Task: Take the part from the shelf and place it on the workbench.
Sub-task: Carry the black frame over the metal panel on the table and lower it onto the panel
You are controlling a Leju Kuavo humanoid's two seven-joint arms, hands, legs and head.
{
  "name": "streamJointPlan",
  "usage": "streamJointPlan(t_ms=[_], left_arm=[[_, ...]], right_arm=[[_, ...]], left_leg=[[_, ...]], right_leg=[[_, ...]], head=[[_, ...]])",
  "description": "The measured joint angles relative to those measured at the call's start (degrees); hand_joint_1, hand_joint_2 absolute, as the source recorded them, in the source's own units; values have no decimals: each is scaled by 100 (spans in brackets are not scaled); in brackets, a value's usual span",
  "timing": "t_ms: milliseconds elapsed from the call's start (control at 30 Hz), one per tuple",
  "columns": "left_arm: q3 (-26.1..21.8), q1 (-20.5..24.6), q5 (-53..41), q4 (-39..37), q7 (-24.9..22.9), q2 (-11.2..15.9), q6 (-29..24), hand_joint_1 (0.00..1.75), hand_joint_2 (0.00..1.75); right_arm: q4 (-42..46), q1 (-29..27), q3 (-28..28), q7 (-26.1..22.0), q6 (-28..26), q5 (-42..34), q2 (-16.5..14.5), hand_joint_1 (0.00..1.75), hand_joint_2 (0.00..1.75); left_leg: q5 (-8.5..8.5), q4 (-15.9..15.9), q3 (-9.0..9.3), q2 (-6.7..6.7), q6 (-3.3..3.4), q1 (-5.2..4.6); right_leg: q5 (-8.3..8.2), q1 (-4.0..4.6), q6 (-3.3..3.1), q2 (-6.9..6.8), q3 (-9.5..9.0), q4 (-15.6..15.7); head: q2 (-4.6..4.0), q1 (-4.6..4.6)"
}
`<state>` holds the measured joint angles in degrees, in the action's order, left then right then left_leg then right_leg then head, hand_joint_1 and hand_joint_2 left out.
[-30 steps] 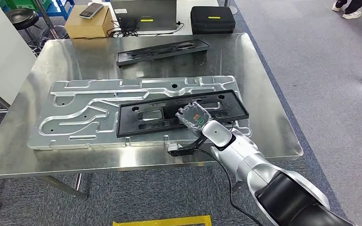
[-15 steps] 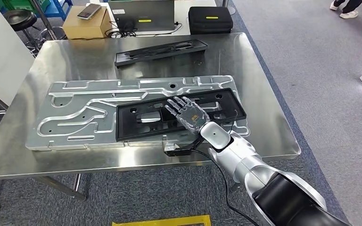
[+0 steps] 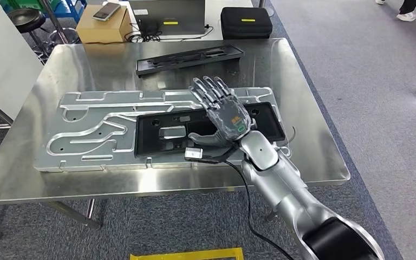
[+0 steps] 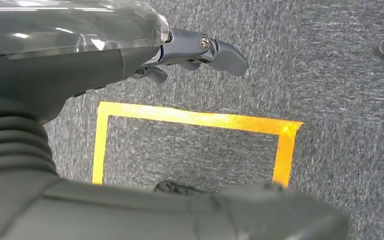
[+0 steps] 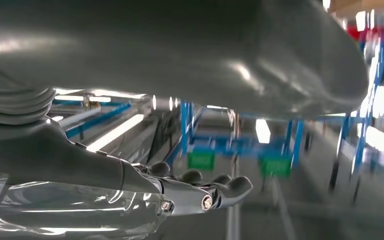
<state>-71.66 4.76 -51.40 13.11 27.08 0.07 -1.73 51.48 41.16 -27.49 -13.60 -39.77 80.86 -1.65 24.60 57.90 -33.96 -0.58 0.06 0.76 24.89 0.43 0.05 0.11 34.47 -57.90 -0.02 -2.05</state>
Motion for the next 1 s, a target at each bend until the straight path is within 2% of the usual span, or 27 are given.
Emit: streamJointPlan(t_ms=[67,100,167,233,267,300,333,400,433,467,567,600,633,667,733,767,800,833,933,967,1000], left_arm=[[-32,-32,40,0,2,-10,20,0,0],[-55,-48,58,0,-1,-17,28,0,0],[-104,-74,90,0,-13,-28,33,0,0],[-146,-89,133,0,-29,-39,34,0,0],[-164,-102,154,0,-31,-48,42,0,0],[-190,-119,183,-1,-21,-59,62,0,0],[-218,-136,208,-1,-3,-69,86,0,0],[-269,-156,258,-2,53,-85,154,0,0],[-289,-157,280,-2,89,-95,186,0,0],[-310,-158,303,-2,125,-106,218,0,0],[-388,-177,343,-2,188,-147,274,0,0],[-407,-179,345,-2,190,-161,277,0,0],[-421,-175,347,-2,185,-174,274,0,0],[-434,-164,349,-2,178,-186,268,0,0],[-469,-146,347,-2,163,-204,243,0,0],[-491,-145,346,-2,160,-213,224,0,0],[-513,-148,344,-2,158,-220,202,0,0],[-531,-152,343,-2,160,-231,181,0,0],[-551,-152,339,-1,185,-272,135,0,0],[-559,-150,347,-1,201,-285,116,0,0],[-574,-149,367,-1,216,-302,93,0,0]], right_arm=[[1010,-558,344,-215,-10,-216,139,0,0],[1524,-865,540,-363,-17,-419,195,0,0],[2440,-1468,953,-743,-31,-967,280,0,0],[3170,-2087,1384,-1255,-38,-1740,369,0,0],[3475,-2417,1628,-1528,-39,-2172,420,0,0],[3765,-2750,1923,-1802,-39,-2641,469,0,0],[4013,-3074,2253,-2025,-40,-3069,507,0,0],[4372,-3651,2980,-2287,-37,-3799,557,0,0],[4484,-3914,3363,-2352,-16,-4099,574,0,0],[4558,-4161,3761,-2406,39,-4357,584,0,0],[4604,-4733,5023,-2555,492,-4784,565,0,0],[4575,-4837,5438,-2583,674,-4792,535,0,0],[4519,-4899,5838,-2596,824,-4747,500,0,0],[4431,-4944,6212,-2605,934,-4680,462,0,0],[4174,-5003,6854,-2609,1088,-4512,379,0,0],[4014,-5019,7134,-2609,1155,-4415,336,0,0],[3853,-5027,7387,-2609,1217,-4305,298,0,0],[3667,-5023,7636,-2609,1276,-4152,270,0,0],[3060,-4940,8246,-2609,1402,-3640,245,0,0],[2819,-4888,8410,-2610,1409,-3471,245,0,0],[2542,-4823,8570,-2610,1394,-3295,251,0,0]], left_leg=[[26,-3,17,-6,-58,2],[98,72,-2,-1,-81,3],[415,564,-191,16,-113,14],[769,1316,-518,22,-139,24],[830,1540,-616,24,-149,29],[782,1549,-613,25,-153,34],[634,1329,-495,26,-150,39],[308,549,-75,19,-118,44],[223,249,85,14,-89,36],[202,79,176,8,-58,27],[207,17,202,4,56,-3],[187,-4,212,12,94,-5],[161,-25,217,22,129,-1],[136,-38,214,36,158,1],[112,-36,174,52,194,-13],[103,-29,150,56,204,-20],[96,-18,127,56,207,-26],[90,-3,106,55,203,-29],[67,35,73,54,163,-40],[55,37,71,54,136,-45],[37,33,71,54,102,-46]], right_leg=[[-13,-17,-52,-13,-34,50],[-21,-34,-86,-24,-63,85],[-28,-58,-142,-47,-116,136],[-7,-56,-158,-57,-133,133],[6,-55,-153,-60,-139,126],[22,-57,-141,-62,-146,116],[41,-60,-123,-63,-156,103],[88,-58,-73,-59,-178,66],[110,-52,-42,-57,-183,47],[124,-45,-10,-56,-187,33],[140,-63,100,-51,-204,29],[190,-79,136,-43,-198,-9],[307,-91,165,-33,-151,-136],[493,-103,191,-23,-52,-384],[912,-118,227,-21,246,-1096],[1024,-124,238,-21,353,-1373],[1024,-129,243,-21,369,-1462],[917,-132,239,-21,269,-1321],[479,-115,179,-22,-354,-233],[413,-98,150,-18,-467,-21],[389,-77,119,-14,-499,62]], head=[[0,1],[0,1],[0,1],[0,0],[0,0],[0,0],[0,0],[0,0],[0,0],[0,1],[0,1],[0,1],[0,1],[0,2],[0,2],[0,2],[0,2],[0,2],[0,2],[0,2],[0,2]])
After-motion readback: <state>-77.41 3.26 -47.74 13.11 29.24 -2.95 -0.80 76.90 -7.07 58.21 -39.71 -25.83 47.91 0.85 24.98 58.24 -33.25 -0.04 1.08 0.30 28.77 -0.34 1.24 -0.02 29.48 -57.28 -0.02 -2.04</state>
